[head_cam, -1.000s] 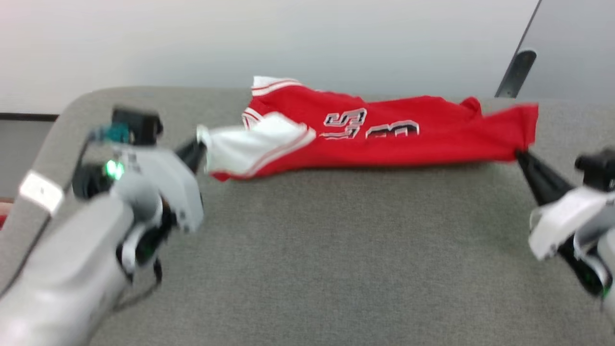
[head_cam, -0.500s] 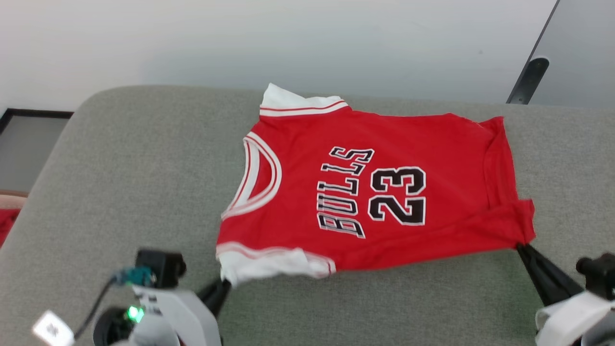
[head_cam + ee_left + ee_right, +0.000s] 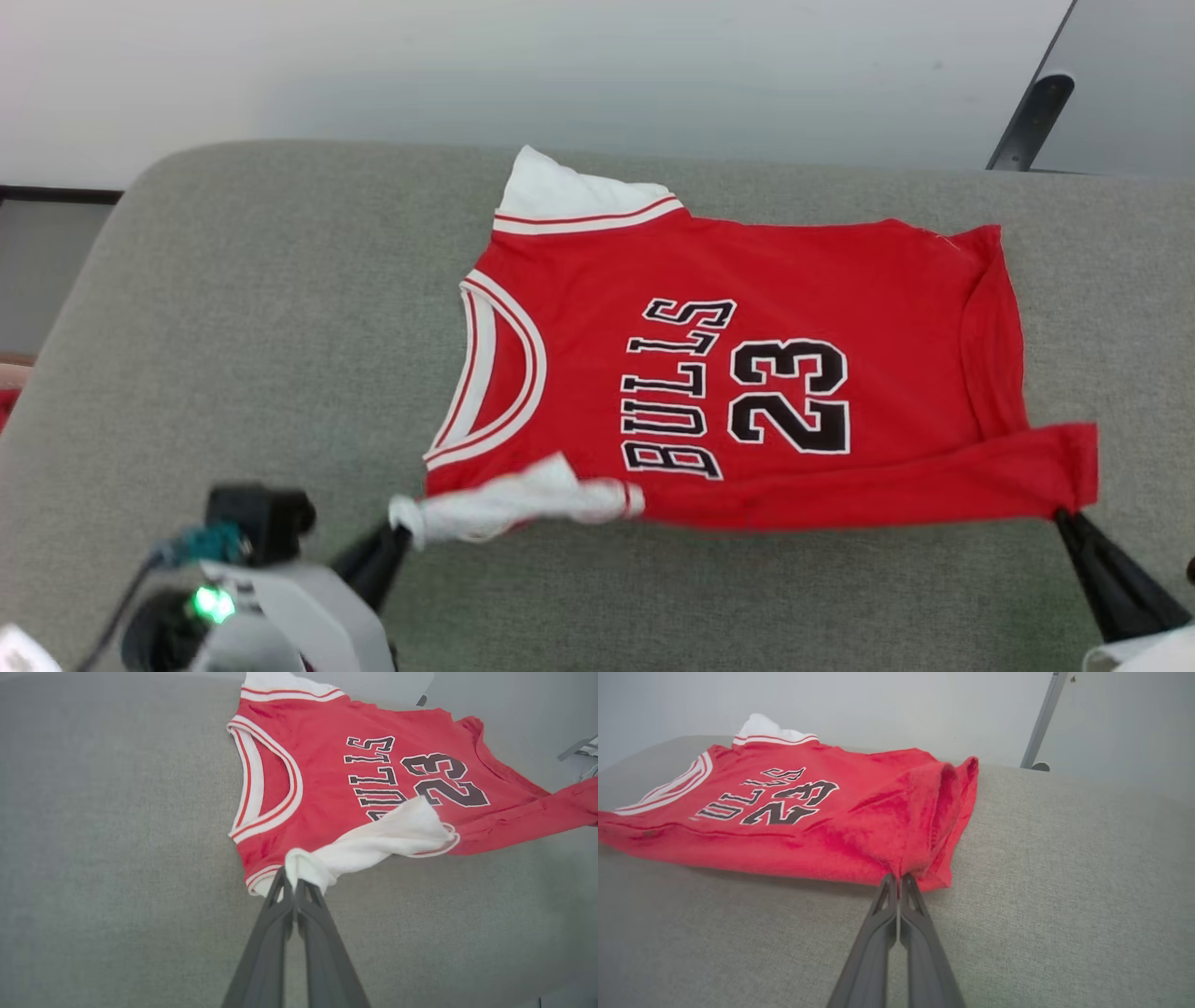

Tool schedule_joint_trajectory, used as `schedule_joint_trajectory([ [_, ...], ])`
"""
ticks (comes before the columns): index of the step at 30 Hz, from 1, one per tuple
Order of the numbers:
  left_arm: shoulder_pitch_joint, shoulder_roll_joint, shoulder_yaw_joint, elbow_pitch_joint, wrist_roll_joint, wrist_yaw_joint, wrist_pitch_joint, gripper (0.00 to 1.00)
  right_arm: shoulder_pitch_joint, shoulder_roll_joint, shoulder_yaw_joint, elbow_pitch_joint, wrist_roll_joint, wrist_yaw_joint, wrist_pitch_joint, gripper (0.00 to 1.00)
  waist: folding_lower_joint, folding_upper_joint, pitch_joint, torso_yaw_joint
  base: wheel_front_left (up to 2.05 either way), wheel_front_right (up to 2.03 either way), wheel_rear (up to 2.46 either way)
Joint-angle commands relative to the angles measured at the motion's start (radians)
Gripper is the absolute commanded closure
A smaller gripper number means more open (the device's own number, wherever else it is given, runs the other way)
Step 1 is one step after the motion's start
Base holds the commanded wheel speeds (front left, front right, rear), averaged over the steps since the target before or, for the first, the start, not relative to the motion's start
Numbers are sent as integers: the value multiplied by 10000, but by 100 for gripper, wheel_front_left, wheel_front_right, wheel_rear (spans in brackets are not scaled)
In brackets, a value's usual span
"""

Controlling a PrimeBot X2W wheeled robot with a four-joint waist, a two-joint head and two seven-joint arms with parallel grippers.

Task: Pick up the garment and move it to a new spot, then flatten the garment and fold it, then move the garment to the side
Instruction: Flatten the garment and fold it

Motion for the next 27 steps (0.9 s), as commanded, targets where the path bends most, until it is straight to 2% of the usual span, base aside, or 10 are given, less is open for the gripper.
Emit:
schedule_joint_trajectory([
  [1, -335, 132, 50, 2, 182, -60, 127, 100, -200, 110, -206, -90, 51, -9, 144, 100, 0, 0, 56, -38, 0, 0, 0],
  [4, -1204, 267, 12, 214, 563, -293, 642, 100, -545, 285, -456, -252, -75, -11, 757, 100, 0, 0, 169, -116, 0, 0, 0],
  [9, -2873, -201, -259, 1317, 1067, -1218, 1581, 100, -1508, 445, -584, -83, -253, -11, 1840, 100, 0, 0, 378, -212, 0, 0, 0],
  [19, -5718, -1920, -826, 4973, 1435, -3424, 2815, 100, -3323, 767, -635, 777, -529, -11, 3784, 100, 0, 0, 913, -316, 0, 0, 0],
  [27, -6656, -2974, -1196, 7714, 1000, -4745, 3657, 100, -4256, 1080, -482, 1469, -622, -11, 5152, 100, 0, 0, 1337, -428, 0, 0, 0],
])
